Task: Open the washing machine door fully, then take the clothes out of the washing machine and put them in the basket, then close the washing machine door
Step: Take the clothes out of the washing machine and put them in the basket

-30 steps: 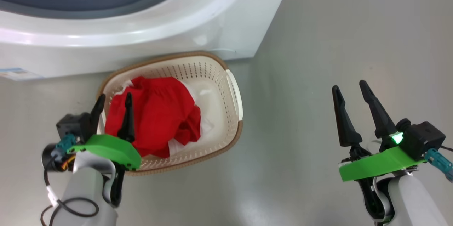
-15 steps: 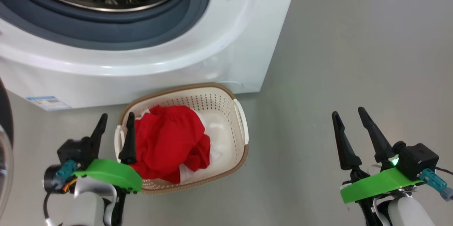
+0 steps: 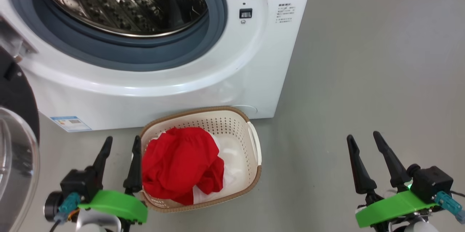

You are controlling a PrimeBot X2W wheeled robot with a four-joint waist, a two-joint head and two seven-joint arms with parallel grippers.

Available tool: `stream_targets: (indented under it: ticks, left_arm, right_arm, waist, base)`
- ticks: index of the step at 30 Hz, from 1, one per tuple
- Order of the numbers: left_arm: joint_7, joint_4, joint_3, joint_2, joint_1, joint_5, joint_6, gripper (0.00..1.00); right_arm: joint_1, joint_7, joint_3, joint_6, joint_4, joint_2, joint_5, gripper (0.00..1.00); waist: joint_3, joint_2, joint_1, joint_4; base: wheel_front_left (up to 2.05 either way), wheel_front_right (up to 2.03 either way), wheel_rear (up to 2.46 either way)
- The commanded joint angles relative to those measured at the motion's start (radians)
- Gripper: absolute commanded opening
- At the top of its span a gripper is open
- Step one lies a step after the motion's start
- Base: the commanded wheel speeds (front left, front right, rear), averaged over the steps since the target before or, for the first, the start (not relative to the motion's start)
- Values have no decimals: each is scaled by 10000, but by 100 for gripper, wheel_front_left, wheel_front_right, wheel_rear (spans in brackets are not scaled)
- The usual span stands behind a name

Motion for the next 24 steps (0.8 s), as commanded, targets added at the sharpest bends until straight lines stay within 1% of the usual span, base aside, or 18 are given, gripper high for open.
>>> stream_targets:
  ticks: [1, 14, 24]
  left_arm:
    - [-49, -369, 281, 249, 195, 43, -8, 100]
    - [-49, -1576, 250, 248, 1572, 148, 211, 100]
    - [-49, -2472, 209, 248, 2517, 25, 522, 100]
  right_arm:
    - [89, -63, 215, 4, -234, -108, -119, 100]
    - [944, -63, 97, 4, -256, -157, -113, 100]
    - [1321, -63, -20, 4, -335, -158, -118, 100]
  waist:
    - [-191, 0, 0, 81]
    - [-927, 0, 0, 136]
    - [-1114, 0, 0, 119]
  base:
    - [0, 0, 0]
    - [0, 0, 0]
    - [0, 0, 0]
